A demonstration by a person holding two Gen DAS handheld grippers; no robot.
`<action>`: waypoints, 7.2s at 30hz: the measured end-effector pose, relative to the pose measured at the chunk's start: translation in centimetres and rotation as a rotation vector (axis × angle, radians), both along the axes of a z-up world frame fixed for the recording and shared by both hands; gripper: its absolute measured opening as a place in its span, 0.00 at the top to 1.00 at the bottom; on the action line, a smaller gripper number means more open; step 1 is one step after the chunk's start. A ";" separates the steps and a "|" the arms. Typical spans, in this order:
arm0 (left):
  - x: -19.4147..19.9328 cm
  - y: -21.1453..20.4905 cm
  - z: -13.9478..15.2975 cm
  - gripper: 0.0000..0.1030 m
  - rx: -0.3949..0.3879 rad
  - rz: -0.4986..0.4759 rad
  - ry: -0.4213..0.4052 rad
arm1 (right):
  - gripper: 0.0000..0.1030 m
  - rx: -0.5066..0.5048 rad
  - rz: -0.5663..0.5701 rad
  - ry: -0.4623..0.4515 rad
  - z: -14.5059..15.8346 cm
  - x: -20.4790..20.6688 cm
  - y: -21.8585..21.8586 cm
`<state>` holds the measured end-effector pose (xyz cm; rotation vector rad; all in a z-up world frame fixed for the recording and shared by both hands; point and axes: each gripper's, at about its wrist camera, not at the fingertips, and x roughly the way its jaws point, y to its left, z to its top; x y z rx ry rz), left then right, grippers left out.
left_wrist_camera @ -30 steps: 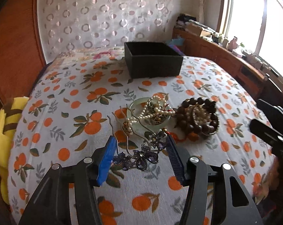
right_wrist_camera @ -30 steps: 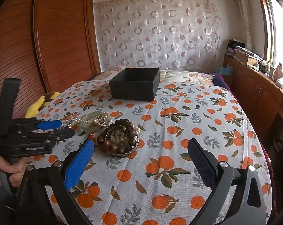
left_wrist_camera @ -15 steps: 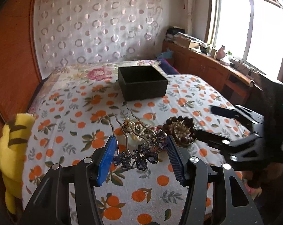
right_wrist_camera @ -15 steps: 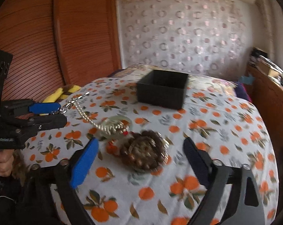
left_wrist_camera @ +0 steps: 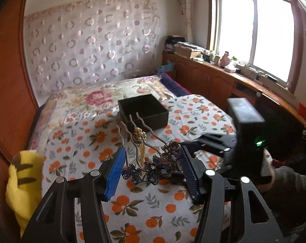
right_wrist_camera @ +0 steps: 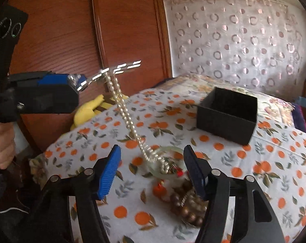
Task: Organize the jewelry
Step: 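Close the left gripper on the hairpins while the right gripper lifts the pearl necklace, then carry the hairpins into the black box and open the left gripper, then lower the pearl necklace into the black box with the right gripper, then grasp the dark bead bracelet with the right gripper and lift it, then grasp the pale jade bangle with the left gripper and lift it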
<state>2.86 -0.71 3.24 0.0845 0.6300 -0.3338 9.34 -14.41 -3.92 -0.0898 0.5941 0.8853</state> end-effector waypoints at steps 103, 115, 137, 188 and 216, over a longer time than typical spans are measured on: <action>18.7 2.4 -7.0 0.27 -0.042 0.185 0.092 | 0.95 -0.128 -0.258 -0.055 3.4 20.5 -3.7; 15.1 3.9 -7.5 0.27 -0.068 0.202 0.091 | 0.95 -0.063 -0.265 -0.198 9.0 18.5 -3.2; 10.5 3.3 -8.7 0.14 -0.068 0.201 0.090 | 0.41 -0.160 -0.322 -0.030 3.5 16.3 -4.8; 4.6 0.5 -11.0 0.13 -0.031 0.129 0.129 | 0.85 -0.093 -0.238 0.026 3.7 0.7 -8.3; 10.4 -3.4 -14.2 0.33 0.107 0.045 0.255 | 0.85 -0.105 -0.276 0.052 1.9 1.0 -9.9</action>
